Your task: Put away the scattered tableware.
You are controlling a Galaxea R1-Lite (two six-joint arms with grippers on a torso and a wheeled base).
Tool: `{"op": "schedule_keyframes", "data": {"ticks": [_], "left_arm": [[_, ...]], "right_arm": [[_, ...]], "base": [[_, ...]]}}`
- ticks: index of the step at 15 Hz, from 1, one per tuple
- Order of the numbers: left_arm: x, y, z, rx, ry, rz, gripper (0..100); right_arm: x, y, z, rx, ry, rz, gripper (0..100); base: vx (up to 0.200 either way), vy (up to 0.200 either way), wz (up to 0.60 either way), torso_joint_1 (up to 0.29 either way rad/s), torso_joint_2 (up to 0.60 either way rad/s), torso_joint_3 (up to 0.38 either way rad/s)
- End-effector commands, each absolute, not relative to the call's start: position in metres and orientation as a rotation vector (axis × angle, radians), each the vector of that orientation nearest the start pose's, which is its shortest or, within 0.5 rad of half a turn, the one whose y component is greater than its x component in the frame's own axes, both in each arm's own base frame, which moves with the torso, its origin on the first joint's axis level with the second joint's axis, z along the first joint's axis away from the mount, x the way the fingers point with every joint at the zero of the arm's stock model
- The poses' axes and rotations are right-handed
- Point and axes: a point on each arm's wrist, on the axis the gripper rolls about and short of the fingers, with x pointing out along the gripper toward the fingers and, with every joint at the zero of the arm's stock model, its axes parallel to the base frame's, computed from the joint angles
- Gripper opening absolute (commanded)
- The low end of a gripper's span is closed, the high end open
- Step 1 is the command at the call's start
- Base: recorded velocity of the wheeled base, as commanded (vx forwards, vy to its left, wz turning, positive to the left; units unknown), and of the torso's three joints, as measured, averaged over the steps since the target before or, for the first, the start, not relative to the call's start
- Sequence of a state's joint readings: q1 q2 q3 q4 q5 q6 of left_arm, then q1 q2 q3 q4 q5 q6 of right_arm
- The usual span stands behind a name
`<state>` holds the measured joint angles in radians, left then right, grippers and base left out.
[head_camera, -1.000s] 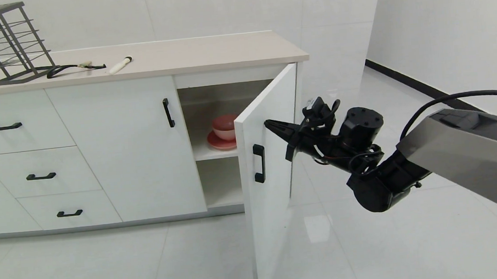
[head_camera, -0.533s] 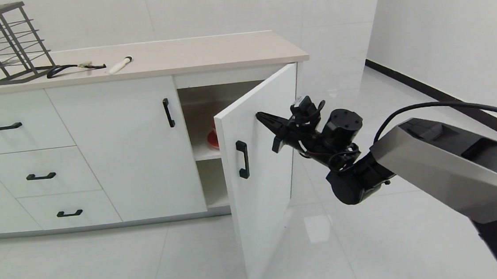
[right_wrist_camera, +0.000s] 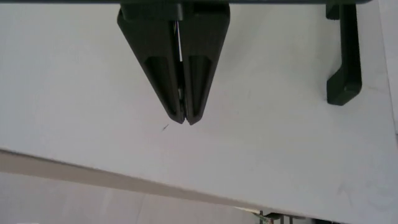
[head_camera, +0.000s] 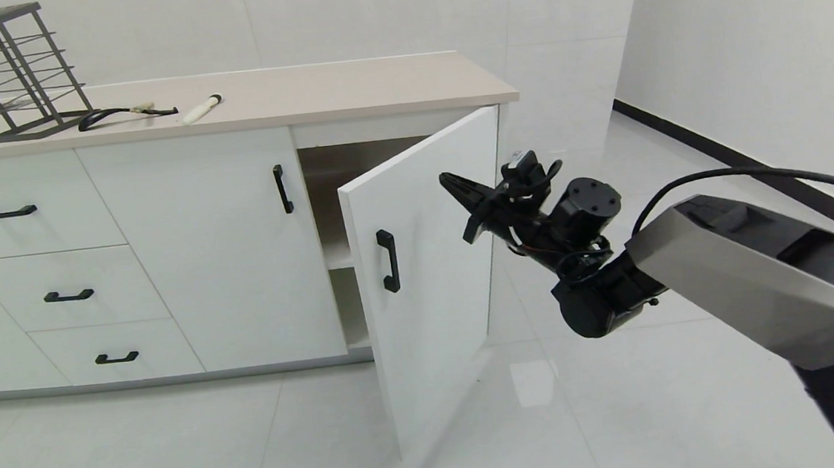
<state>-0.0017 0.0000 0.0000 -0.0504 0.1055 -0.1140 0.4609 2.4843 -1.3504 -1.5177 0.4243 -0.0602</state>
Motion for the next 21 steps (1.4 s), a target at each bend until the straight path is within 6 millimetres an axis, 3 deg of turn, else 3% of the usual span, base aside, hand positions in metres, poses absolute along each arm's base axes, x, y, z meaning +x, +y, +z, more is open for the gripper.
{"op": "schedule_keyframes", "data": {"ticks": [1,4,5,6,7,10,13,15,17,20,21], "left_arm": [[-0.023,0.002,0.081,-0.118,-0.057,0.101,100],[-0.023,0.002,0.081,-0.116,-0.056,0.101,100],[-0.023,0.002,0.081,-0.116,-0.056,0.101,100],[-0.023,0.002,0.081,-0.115,-0.056,0.101,100],[-0.023,0.002,0.081,-0.115,-0.056,0.101,100],[-0.023,0.002,0.081,-0.116,-0.056,0.101,100],[-0.023,0.002,0.081,-0.116,-0.056,0.101,100],[-0.023,0.002,0.081,-0.116,-0.058,0.101,100],[-0.023,0.002,0.081,-0.116,-0.058,0.101,100],[-0.023,0.002,0.081,-0.116,-0.056,0.101,100],[-0.023,0.002,0.081,-0.118,-0.058,0.101,100]], "right_arm": [[0.391,0.184,0.138,-0.053,-0.423,0.823,0],[0.276,0.133,0.148,-0.057,-0.205,0.831,0],[0.256,0.124,0.149,-0.056,-0.186,0.834,0],[0.201,0.098,0.157,-0.057,-0.172,0.828,0],[0.169,0.082,0.163,-0.058,-0.200,0.813,0],[0.100,0.026,0.177,-0.102,-0.334,0.580,0],[0.022,0.010,0.178,-0.181,-0.498,0.453,0],[-0.016,0.011,0.156,-0.209,-0.534,0.437,0],[-0.036,0.011,0.144,-0.221,-0.537,0.434,0],[-0.034,0.010,0.121,-0.204,-0.468,0.429,0],[-0.030,0.009,0.112,-0.169,-0.363,0.380,0]], "base": [[0.000,0.000,0.00,0.000,0.00,0.000],[0.000,0.000,0.00,0.000,0.00,0.000],[0.000,0.200,0.00,0.002,0.00,-0.002],[0.000,0.200,0.00,-0.002,0.00,0.002],[0.000,0.200,0.00,0.002,0.00,0.002],[0.000,0.200,0.00,0.004,0.01,0.007],[0.000,0.200,0.00,0.002,0.00,0.006],[0.000,0.000,0.00,0.000,0.00,0.000],[0.000,0.000,0.00,0.000,0.00,0.000],[0.000,0.000,0.00,0.000,0.00,0.000],[0.000,0.000,0.00,0.000,0.00,0.000]]}}
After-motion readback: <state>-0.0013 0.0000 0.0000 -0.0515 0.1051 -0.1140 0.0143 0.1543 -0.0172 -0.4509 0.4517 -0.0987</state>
